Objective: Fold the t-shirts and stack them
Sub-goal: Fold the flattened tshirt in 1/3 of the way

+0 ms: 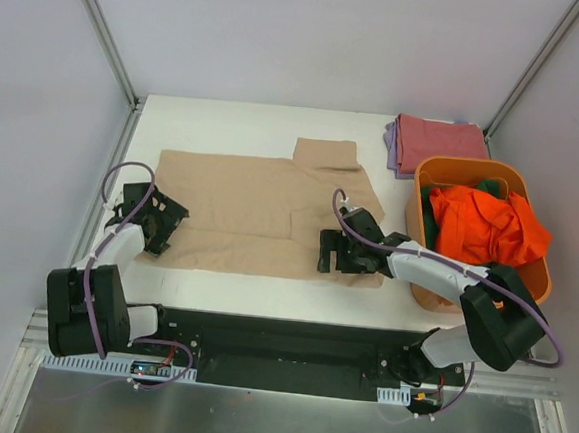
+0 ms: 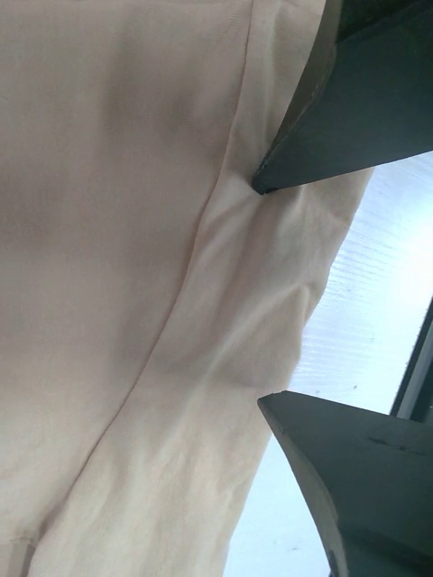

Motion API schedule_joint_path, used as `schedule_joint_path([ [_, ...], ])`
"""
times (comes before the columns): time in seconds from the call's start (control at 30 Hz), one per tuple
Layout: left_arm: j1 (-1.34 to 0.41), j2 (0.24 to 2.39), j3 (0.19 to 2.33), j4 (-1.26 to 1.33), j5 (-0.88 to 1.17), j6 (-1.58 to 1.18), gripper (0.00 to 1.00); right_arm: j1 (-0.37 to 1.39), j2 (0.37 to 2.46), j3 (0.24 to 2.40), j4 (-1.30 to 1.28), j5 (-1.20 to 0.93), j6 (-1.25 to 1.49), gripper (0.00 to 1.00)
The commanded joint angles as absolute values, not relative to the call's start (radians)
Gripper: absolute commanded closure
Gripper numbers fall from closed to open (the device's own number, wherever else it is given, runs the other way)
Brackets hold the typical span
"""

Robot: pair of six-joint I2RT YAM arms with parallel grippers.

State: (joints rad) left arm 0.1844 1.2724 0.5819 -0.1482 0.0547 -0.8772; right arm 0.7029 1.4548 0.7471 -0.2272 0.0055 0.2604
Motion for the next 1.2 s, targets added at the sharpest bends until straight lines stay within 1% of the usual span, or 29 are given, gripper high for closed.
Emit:
schedule_joint_path([
  [0.0, 0.187, 1.166, 0.482, -0.296, -0.021, -0.896, 0.01, 0.733, 1.411, 0.683, -0.275, -0.023, 0.337, 0.04],
  [0.13, 0.187, 1.051, 0.457, -0.385, -0.083, -0.885, 0.01, 0.771, 1.381, 0.658, -0.285, -0.051, 0.331, 0.04],
  [0.3, 0.187, 0.954, 0.414, -0.41, -0.098, -0.874, 0.01, 0.805, 1.319, 0.631, -0.325, -0.058, 0.347, 0.04],
  [0.43, 0.186, 0.934, 0.407, -0.417, -0.084, -0.858, 0.01, 0.833, 1.272, 0.604, -0.347, -0.074, 0.371, 0.04],
  [0.57, 0.186, 0.96, 0.422, -0.417, -0.065, -0.819, 0.01, 0.854, 1.266, 0.583, -0.333, -0.097, 0.41, 0.04],
  [0.73, 0.187, 0.989, 0.436, -0.417, -0.061, -0.81, 0.01, 0.885, 1.253, 0.586, -0.336, -0.081, 0.439, 0.04],
  [0.87, 0.186, 0.96, 0.446, -0.419, -0.04, -0.779, 0.01, 0.89, 1.249, 0.592, -0.353, -0.051, 0.439, 0.04],
  [0.93, 0.184, 0.934, 0.449, -0.419, -0.04, -0.788, 0.01, 0.89, 1.243, 0.618, -0.353, -0.008, 0.402, 0.04],
  [1.07, 0.184, 0.899, 0.514, -0.422, -0.051, -0.82, 0.01, 0.89, 1.229, 0.805, -0.44, 0.113, 0.28, 0.04],
  [1.17, 0.184, 0.914, 0.613, -0.42, -0.055, -0.833, 0.01, 0.873, 1.238, 0.931, -0.449, 0.156, 0.184, 0.04],
])
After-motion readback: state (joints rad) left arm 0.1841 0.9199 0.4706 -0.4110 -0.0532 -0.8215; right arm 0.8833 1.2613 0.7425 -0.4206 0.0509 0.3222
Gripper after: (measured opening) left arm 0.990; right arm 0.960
